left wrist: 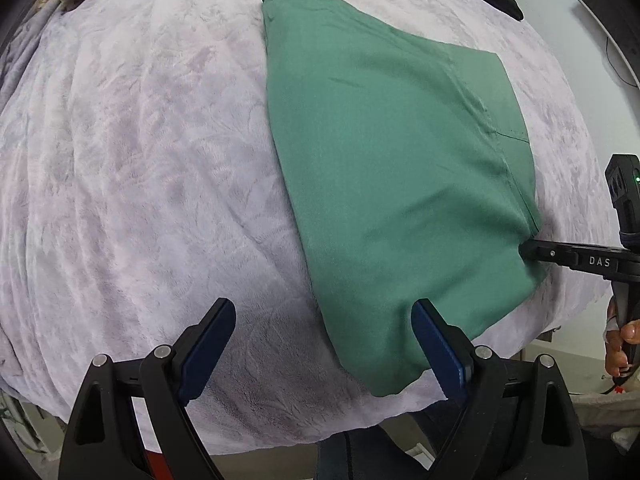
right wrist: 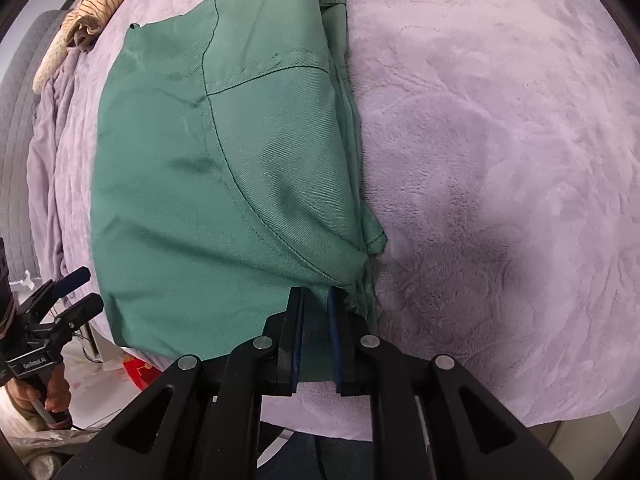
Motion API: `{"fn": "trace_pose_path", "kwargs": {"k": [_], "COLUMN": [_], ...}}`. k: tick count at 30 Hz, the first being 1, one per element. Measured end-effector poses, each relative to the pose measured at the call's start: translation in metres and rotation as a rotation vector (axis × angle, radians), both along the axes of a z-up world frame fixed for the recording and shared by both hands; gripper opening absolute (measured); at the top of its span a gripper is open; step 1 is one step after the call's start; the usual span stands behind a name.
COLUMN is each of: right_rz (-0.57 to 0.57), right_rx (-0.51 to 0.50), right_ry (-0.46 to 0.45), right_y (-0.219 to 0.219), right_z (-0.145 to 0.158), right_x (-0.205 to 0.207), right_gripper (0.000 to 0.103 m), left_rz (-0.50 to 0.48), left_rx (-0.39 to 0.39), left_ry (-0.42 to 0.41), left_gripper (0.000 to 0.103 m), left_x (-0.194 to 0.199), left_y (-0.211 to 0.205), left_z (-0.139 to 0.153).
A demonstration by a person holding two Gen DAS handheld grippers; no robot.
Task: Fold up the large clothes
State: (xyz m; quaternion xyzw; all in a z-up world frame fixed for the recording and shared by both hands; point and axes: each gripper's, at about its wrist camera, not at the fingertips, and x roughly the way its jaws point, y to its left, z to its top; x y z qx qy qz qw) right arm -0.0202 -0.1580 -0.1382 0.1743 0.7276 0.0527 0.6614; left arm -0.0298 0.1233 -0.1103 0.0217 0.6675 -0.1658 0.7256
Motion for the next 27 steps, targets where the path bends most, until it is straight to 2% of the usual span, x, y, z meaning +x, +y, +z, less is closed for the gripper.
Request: {"fn": "trace_pose_path", "kwargs": {"k": [6, 9, 10, 11, 12, 13, 19, 23, 25, 26, 27], "right_rz": [-0.026, -0.039, -0.041, -0.041, -0.037, -0.034, -0.005, 0.026, 0.031, 0.034, 0.038], "right_rx": [0.022, 0.028, 0.026, 0.02, 0.012, 0.004, -0.017, -0.068, -0.092, -0.105, -0.124], "right_ry": [-0.016, -0.031, -0.034, -0.034, -0.033, -0.038, -0.053, -0.107, -0.134, -0.143, -0.15], "right_y": [-0.005, -0.011, -0.012, -0.014, -0.016, -0.014, 0.003, 0.012, 0.015, 0.017, 0.018], "right_z": [0.023, 0.035, 0.038, 0.043, 0.044, 0.047, 0.059, 0.08, 0.092, 0.097, 0.102], "right_x": [0.0, 0.007, 0.008, 0.009, 0.011, 0.011, 0.024, 0.036, 0.042, 0.044, 0.046], "right_gripper": [0.014, 0.016, 0.02, 0.033, 0.051, 0.055, 0.056, 0.077, 0.078, 0.078, 0.079], "left_rz": [-0.006, -0.017, -0.019, -0.02, -0.02, -0.021, 0.008, 0.066, 0.086, 0.094, 0.104], "left_rx": [0.037, 0.082, 0.094, 0.102, 0.11, 0.115, 0.151, 0.133, 0.129, 0.132, 0.141], "left_ry": [0.0, 0.017, 0.028, 0.034, 0.037, 0.034, -0.013, -0.063, -0.078, -0.08, -0.087], "left_gripper": [0.091, 0.091, 0.091, 0.091, 0.091, 0.091, 0.091, 0.091, 0.091, 0.103, 0.103], "left_x": [0.006, 0.0, -0.001, -0.004, -0.004, -0.005, 0.006, 0.017, 0.022, 0.024, 0.027], "left_y": [0.0, -0.009, -0.011, -0.014, -0.016, -0.018, -0.025, -0.022, -0.019, -0.019, -0.02], "left_z": [0.002, -0.002, -0.004, -0.005, -0.005, -0.003, 0.016, 0.037, 0.045, 0.049, 0.052]}}
